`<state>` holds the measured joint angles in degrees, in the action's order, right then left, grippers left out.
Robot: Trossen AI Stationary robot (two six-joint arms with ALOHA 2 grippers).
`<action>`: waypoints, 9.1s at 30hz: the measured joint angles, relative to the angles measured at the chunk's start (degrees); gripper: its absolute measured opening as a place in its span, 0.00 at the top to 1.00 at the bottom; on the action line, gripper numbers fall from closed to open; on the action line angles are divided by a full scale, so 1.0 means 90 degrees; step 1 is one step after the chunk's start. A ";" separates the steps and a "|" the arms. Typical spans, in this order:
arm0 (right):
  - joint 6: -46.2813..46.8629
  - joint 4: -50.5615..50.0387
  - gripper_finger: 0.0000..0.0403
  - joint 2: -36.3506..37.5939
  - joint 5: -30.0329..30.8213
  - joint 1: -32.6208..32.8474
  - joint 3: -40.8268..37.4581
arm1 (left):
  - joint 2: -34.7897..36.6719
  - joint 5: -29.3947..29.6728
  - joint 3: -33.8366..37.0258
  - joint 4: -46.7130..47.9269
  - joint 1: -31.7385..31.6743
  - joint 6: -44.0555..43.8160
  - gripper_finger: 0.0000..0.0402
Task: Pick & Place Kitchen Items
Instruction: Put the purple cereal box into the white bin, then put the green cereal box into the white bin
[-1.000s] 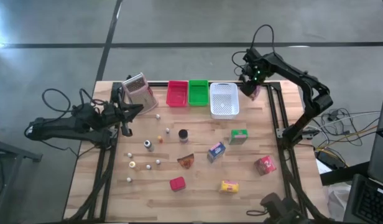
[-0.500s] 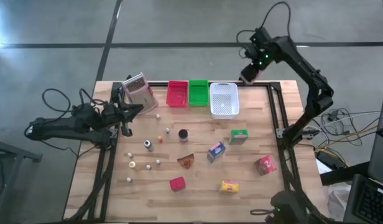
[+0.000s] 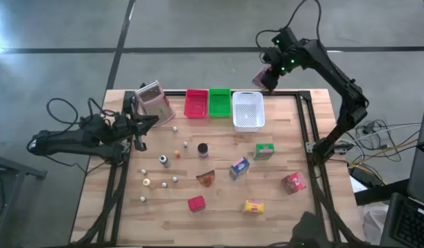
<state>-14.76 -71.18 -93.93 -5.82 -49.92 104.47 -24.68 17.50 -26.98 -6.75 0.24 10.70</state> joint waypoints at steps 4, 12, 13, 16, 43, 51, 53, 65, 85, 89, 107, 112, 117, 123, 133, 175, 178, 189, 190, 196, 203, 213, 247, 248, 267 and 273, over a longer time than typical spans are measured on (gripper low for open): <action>-0.0099 0.0267 0.62 -0.0007 -0.0117 0.0106 -0.0254 | 0.0001 0.0000 0.0000 0.0008 0.0001 0.0000 0.90; -0.0211 0.0531 0.67 -0.0009 -0.0221 0.0173 -0.0525 | 0.0001 0.0000 0.0000 0.0005 -0.0001 0.0019 0.90; -0.0221 0.0632 0.67 -0.0044 -0.0226 0.0202 -0.0532 | -0.0001 0.0000 0.0000 0.0001 -0.0001 0.0017 0.90; -0.0244 0.0695 0.66 -0.0268 -0.0271 0.0277 -0.0502 | -0.0001 0.0000 0.0000 -0.0001 -0.0001 0.0010 0.90; -0.1443 -0.0651 0.66 -0.2287 -0.0177 0.0532 0.1222 | 0.0001 0.0000 0.0005 0.0256 -0.0001 -0.0016 0.90; -0.1674 -0.0729 0.60 -0.2380 0.0057 0.0535 0.1107 | 0.0001 0.0001 0.0005 0.0259 -0.0001 -0.0002 0.90; -0.1712 -0.0738 0.59 -0.2380 0.0172 0.0535 0.1063 | 0.0001 0.0000 0.0005 0.0259 -0.0001 0.0000 0.90; -0.2246 -0.0259 0.62 -0.2380 0.0160 0.0713 0.0818 | 0.0000 0.0000 0.0005 0.0262 -0.0001 0.0015 0.90; -0.2640 0.0781 0.58 -0.2382 0.0095 0.0788 -0.0051 | 0.0001 0.0000 0.0005 0.0307 -0.0001 -0.0002 0.90; -0.2638 0.0868 0.60 -0.2382 -0.0117 0.0834 -0.0075 | 0.0001 0.0001 0.0005 0.0310 -0.0002 -0.0002 0.90; -0.2586 0.1286 0.58 -0.2382 -0.0003 0.0950 -0.0467 | 0.0001 0.0001 0.0005 0.0331 -0.0003 0.0000 0.90; -0.2723 0.1336 0.60 -0.2382 0.0254 0.0948 -0.0469 | 0.0001 0.0000 0.0006 0.0336 -0.0004 0.0000 0.90; -0.2723 0.1314 0.61 -0.2382 0.0303 0.0933 -0.0412 | -0.0001 0.0000 0.0005 0.0334 -0.0001 0.0002 0.90; -0.2740 0.1136 0.60 -0.2512 0.0282 0.0936 -0.0328 | 0.0001 0.0000 0.0005 0.0334 -0.0001 0.0077 0.90; -0.2447 -0.0018 0.64 -0.3564 0.0313 0.0962 0.1296 | 0.0001 0.0000 0.0005 0.0375 -0.0001 0.0143 0.90; -0.2565 0.0170 0.35 -0.3920 0.0837 0.1094 0.1474 | -0.0001 0.0002 0.0005 0.0616 -0.0003 0.0119 0.90; -0.2570 0.0174 0.31 -0.3917 0.0982 0.1135 0.1474 | -0.0001 0.0001 0.0005 0.0616 -0.0002 0.0121 0.90; -0.2546 0.0188 0.21 -0.3735 0.1318 0.1216 0.1474 | -0.0001 0.0012 0.0005 0.0616 -0.0003 0.0105 0.90; -0.2546 0.0187 0.21 -0.3687 0.1335 0.1213 0.1474 | -0.0001 0.0012 0.0005 0.0616 -0.0001 0.0104 0.90; -0.2415 0.0179 0.22 -0.3304 0.1341 0.1259 0.1472 | -0.0001 0.0017 0.0005 0.0616 -0.0001 0.0103 0.90; -0.1964 0.0115 0.29 -0.2586 0.1339 0.1401 0.1473 | -0.0001 0.0019 0.0005 0.0616 -0.0001 0.0097 0.90; -0.0394 -0.0629 0.37 -0.1375 0.1326 0.1574 0.1457 | -0.0001 0.0022 0.0005 0.0616 -0.0001 0.0097 0.90; 0.1313 -0.2072 0.54 0.1073 0.1270 0.3364 -0.1311 | -0.0001 0.0024 0.0006 0.0616 0.0001 0.0097 0.90; 0.1331 -0.2063 0.55 0.1127 0.1270 0.3366 -0.1403 | -0.0001 0.0024 0.0005 0.0616 0.0001 0.0097 0.90; 0.1515 -0.1414 0.31 0.1222 0.0784 0.4375 -0.2431 | 0.0000 0.0023 0.0005 0.0616 0.0001 0.0097 0.90; 0.1440 -0.0914 0.29 0.1218 0.0771 0.4895 -0.2493 | -0.0001 0.0022 0.0005 0.0616 0.0001 0.0099 0.90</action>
<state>-1.79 -79.40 -82.97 1.11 -5.86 82.03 -24.68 17.69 -26.94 -1.21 0.25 11.59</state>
